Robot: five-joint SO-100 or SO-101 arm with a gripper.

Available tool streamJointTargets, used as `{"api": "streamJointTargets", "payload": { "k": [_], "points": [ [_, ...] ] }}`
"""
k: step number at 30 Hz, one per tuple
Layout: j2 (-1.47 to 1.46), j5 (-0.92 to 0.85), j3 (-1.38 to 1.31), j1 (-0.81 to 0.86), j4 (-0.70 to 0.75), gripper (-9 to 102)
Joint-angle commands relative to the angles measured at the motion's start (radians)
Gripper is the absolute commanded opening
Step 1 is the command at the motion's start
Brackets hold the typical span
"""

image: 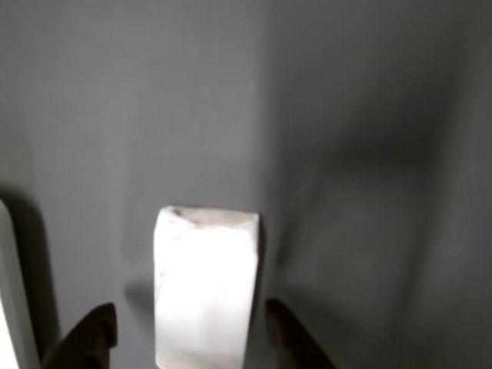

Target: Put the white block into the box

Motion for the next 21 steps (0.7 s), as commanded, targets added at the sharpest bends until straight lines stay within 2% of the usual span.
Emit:
{"api": "streamJointTargets", "payload": {
  "k": [1, 21],
  "points": [
    [0.002, 0.012, -0.025, -0.005, -0.008, 27],
    [-0.034, 0.038, -0.071, -0.008, -0.012, 26]
  ]
}}
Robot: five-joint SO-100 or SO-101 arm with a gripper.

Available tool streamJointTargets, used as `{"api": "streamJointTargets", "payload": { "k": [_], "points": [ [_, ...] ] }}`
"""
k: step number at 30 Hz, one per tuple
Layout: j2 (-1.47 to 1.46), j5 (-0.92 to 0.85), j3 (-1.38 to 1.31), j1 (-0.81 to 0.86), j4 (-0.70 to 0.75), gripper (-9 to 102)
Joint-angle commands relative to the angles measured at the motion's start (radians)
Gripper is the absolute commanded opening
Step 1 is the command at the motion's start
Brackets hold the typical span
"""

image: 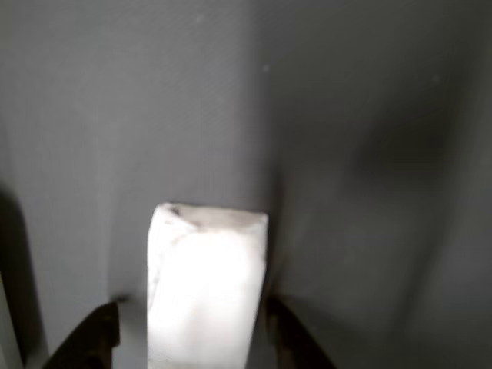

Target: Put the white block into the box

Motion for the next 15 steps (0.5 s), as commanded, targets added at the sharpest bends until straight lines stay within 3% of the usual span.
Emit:
{"api": "streamJointTargets", "payload": {
  "k": [1, 15],
  "points": [
    [0.005, 0.012, -0.066, -0.008, -0.015, 26],
    [-0.005, 0.023, -0.081, -0.011, -0.015, 25]
  ]
}}
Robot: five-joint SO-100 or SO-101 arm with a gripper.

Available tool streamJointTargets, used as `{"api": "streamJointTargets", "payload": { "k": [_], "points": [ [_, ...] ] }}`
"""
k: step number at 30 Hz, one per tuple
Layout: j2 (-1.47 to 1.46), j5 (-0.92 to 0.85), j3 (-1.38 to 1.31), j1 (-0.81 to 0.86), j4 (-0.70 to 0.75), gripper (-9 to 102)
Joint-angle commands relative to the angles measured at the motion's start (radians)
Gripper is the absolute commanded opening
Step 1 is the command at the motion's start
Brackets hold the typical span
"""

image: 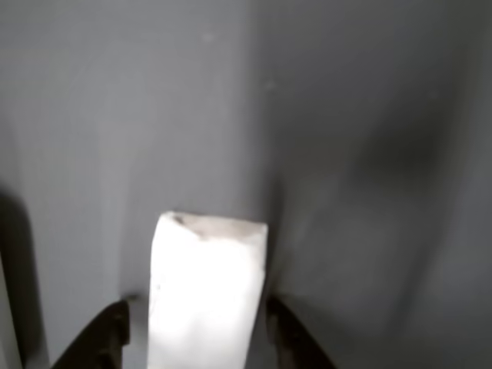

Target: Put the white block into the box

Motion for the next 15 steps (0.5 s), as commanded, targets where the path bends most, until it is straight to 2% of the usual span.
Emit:
{"api": "streamJointTargets", "payload": {
  "k": [1, 6, 11, 15],
  "points": [
    [0.003, 0.005, -0.063, -0.012, -0.014, 23],
    [-0.005, 0.002, -0.066, -0.017, -0.017, 13],
    [-0.009, 0.000, -0.066, -0.021, -0.020, 9],
    [-0.015, -0.015, -0.064, -0.029, -0.021, -1]
  ]
}}
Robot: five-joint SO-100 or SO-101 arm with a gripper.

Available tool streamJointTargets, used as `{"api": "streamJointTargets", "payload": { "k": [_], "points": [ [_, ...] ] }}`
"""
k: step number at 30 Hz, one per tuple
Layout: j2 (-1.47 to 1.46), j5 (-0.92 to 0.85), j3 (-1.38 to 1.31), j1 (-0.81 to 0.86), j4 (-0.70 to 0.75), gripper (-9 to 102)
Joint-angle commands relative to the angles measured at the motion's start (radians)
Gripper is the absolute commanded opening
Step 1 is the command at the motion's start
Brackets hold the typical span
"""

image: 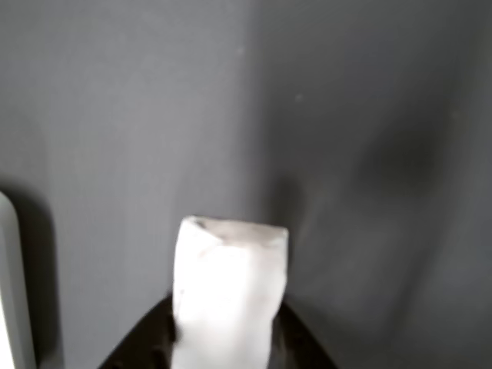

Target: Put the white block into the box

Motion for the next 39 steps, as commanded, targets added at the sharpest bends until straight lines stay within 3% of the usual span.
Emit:
{"api": "streamJointTargets", "payload": {
  "k": [1, 16, 39],
  "points": [
    [-0.003, -0.017, -0.052, -0.012, -0.023, -2],
    [0.052, -0.005, -0.023, -0.002, -0.005, -2],
    [0.670, 0.137, 0.319, 0.273, 0.078, -2]
  ]
}}
